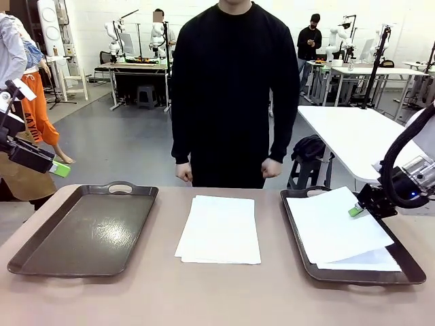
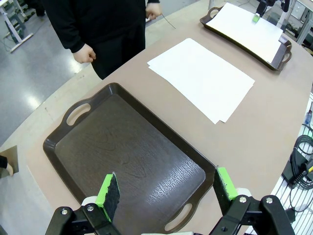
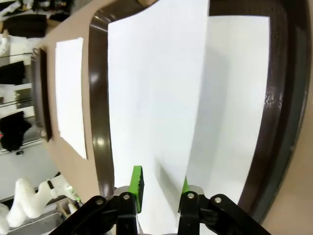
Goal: Sort the A4 documents.
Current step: Place the A4 Paper in the designated Handle tray, then receive the A4 Paper.
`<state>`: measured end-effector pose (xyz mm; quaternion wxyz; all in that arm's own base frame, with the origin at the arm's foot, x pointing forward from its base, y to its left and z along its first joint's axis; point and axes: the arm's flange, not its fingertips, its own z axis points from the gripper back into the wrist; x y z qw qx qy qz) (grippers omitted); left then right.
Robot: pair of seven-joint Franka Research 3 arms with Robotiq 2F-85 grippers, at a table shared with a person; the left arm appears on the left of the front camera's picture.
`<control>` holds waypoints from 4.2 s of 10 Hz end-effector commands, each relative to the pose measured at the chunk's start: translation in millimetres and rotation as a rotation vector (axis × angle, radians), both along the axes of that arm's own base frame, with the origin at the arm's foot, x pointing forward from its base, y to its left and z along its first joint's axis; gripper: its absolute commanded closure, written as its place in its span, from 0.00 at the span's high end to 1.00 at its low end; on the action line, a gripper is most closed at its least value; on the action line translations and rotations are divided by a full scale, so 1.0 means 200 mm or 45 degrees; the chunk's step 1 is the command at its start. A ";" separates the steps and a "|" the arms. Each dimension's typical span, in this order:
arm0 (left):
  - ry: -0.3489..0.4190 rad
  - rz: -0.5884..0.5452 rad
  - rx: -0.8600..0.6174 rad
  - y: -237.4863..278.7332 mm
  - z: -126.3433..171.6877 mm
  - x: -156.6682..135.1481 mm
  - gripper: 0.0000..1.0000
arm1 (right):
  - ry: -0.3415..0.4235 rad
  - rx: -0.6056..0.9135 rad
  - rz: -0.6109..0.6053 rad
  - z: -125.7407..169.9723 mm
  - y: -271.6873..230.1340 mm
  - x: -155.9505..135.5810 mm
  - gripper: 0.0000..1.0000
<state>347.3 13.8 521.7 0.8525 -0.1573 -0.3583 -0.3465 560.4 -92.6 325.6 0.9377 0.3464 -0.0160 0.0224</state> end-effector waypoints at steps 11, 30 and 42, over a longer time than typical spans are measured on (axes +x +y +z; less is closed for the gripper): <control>-0.017 -0.015 -0.003 0.01 -0.01 0.00 1.00 | -0.098 -0.292 -0.207 0.22 -0.04 -0.12 1.00; -0.017 -0.015 -0.003 0.01 -0.01 0.00 1.00 | -1.141 -0.436 0.671 0.91 0.33 -0.69 1.00; -0.017 -0.015 -0.003 0.01 -0.01 0.00 1.00 | -1.195 -0.044 0.665 1.05 0.32 -0.70 1.00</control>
